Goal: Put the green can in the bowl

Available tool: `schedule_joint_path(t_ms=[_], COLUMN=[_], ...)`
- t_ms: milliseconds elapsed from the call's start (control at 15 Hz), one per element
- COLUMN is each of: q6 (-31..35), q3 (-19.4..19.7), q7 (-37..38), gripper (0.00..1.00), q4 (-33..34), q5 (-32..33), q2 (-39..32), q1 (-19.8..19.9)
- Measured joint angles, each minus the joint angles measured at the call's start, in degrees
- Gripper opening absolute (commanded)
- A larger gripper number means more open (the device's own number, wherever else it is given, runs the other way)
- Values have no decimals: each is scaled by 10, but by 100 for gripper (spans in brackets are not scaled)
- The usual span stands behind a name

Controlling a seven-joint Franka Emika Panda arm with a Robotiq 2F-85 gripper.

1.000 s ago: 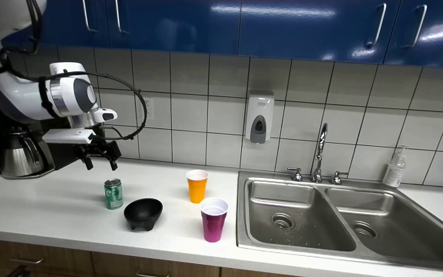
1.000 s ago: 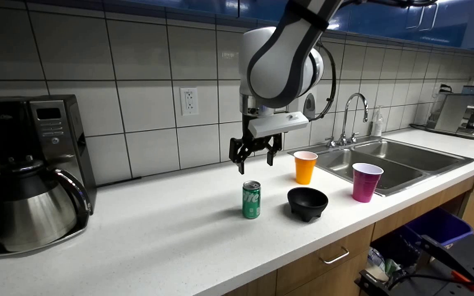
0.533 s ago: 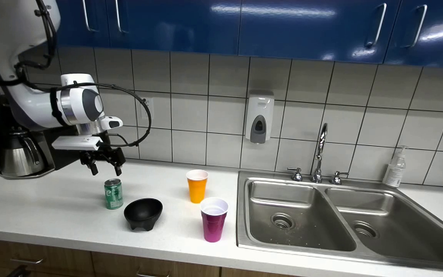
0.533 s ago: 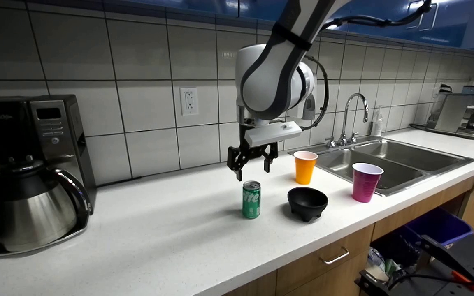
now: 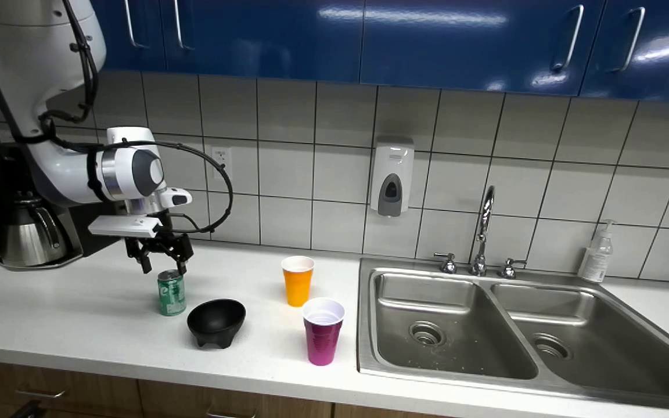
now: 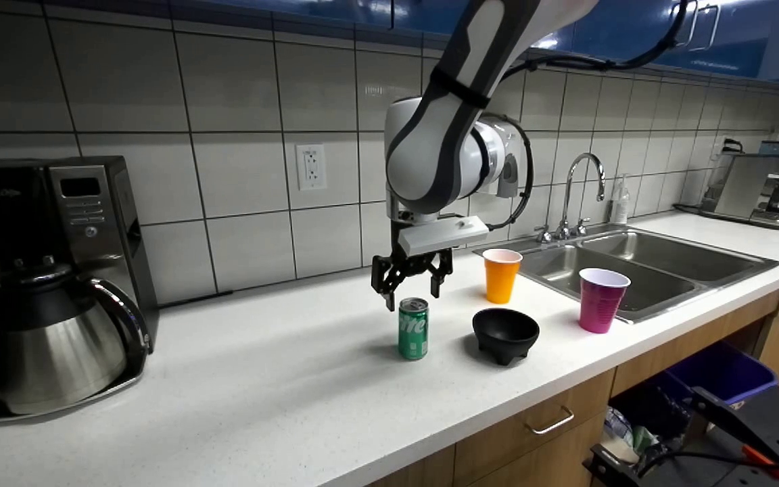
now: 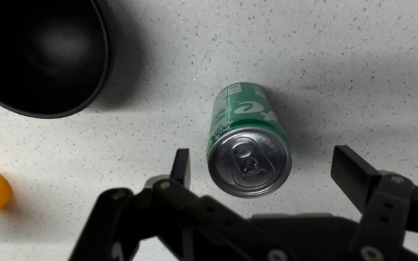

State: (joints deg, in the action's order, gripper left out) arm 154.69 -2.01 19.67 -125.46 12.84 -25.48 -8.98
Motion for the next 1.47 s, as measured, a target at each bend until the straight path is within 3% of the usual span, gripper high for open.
schedule_joint_path(t_ms=[1267,1333,1400,1467], q6=[1,1,1,1], q3=[10,12,12,13], q7=[-36,-36,-36,-37], gripper=[100,91,74,65], q4=[50,51,51,52], q5=[-50,-50,-51,-51], q2=[-77,-78,-79,-80], q1=[0,0,0,0])
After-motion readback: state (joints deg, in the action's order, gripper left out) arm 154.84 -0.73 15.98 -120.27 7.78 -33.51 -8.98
